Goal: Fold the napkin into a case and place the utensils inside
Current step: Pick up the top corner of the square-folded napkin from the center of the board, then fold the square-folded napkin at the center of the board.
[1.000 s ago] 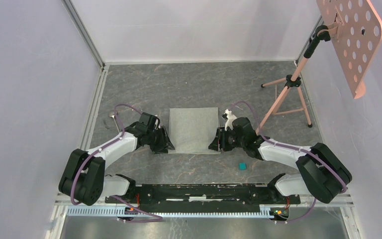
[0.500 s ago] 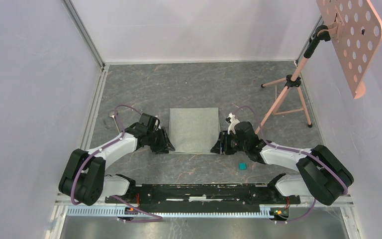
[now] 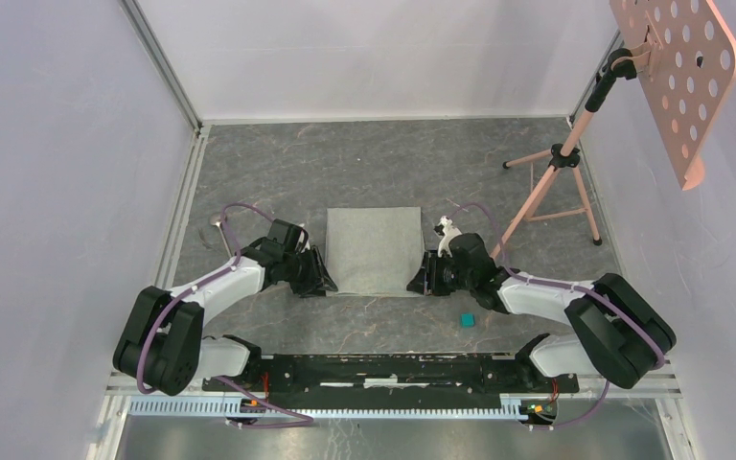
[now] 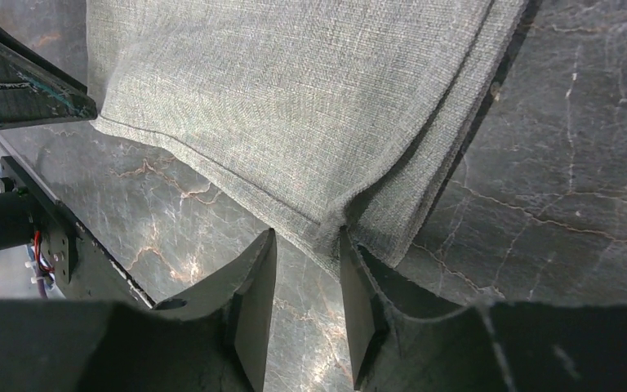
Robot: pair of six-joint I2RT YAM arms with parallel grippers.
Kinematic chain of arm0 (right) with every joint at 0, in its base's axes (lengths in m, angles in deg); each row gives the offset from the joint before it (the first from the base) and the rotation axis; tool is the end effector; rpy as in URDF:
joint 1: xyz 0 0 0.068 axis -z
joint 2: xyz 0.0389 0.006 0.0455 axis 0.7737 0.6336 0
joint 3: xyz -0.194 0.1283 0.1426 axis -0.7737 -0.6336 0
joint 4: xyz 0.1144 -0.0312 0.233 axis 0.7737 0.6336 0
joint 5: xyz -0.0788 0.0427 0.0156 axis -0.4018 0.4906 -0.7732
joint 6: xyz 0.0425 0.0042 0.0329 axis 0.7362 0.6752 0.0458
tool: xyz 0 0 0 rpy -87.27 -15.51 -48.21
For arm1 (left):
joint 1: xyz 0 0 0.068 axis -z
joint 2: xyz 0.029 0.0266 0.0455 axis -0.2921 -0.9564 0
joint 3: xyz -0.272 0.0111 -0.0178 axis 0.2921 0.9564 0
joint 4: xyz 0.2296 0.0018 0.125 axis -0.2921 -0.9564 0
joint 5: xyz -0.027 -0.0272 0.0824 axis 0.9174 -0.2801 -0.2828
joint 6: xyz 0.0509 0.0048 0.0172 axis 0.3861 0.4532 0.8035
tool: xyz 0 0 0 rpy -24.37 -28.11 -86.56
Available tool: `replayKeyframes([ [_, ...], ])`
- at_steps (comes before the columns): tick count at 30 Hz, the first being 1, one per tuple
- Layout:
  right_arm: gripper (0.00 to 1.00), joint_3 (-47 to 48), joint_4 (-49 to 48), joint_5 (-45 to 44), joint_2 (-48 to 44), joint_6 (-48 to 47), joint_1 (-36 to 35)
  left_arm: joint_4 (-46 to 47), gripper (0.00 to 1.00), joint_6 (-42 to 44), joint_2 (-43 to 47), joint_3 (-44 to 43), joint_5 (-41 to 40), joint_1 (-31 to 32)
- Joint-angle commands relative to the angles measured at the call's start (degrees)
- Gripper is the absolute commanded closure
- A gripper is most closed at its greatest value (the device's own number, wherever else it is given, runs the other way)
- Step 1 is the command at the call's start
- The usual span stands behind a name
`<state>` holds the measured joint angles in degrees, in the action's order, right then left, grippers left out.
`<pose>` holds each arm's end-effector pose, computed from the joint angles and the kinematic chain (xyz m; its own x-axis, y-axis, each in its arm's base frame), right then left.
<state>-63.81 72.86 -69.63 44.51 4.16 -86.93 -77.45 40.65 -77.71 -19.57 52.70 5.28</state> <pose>0.1834 0.1467 0.1357 -0.8739 0.1142 -0.4725 -0.2390 0.7454 0.6223 0.1979 -0.0940 0.1520 -0.9490 -0.2662 -0.1688 -0.1408 0.8372 -0.5285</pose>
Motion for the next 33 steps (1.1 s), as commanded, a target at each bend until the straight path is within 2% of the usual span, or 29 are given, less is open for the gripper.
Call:
replayKeyframes([
  [1,0.58,1.46,-0.23,-2.50,0.17,-0.89,-0.03,1.42,0.58,2.05,1.15,0.46,0.81,0.23],
  [4,0.59,0.56,-0.33,-3.40,-0.44,-1.03,-0.17,1.39,0.58,2.06,1.08,0.57,0.63,0.24],
  [6,0.64,0.66,-0.38,-3.57,-0.18,-1.42,-0.16,1.38,0.58,2.14,0.90,0.46,0.53,0.24],
  [10,0.85,1.91,-0.55,-3.57,0.32,-1.99,-0.27,1.45,0.58,2.37,0.67,0.57,0.14,0.24],
  [14,0.99,4.97,0.44,-3.35,0.29,-4.02,-0.53,0.96,0.58,2.40,1.07,0.92,-1.06,0.24],
  [20,0.99,13.28,-1.35,2.32,5.67,-6.68,-0.66,0.17,0.57,2.59,1.90,1.24,-2.50,0.20],
  [27,0.99,24.78,-6.47,7.01,18.39,-6.31,-1.18,-0.35,0.58,3.01,1.99,1.51,-4.44,0.24],
  [33,1.00,34.85,-10.04,10.35,28.03,-5.59,-2.61,-0.64,0.67,3.53,1.25,1.67,-6.09,0.23],
])
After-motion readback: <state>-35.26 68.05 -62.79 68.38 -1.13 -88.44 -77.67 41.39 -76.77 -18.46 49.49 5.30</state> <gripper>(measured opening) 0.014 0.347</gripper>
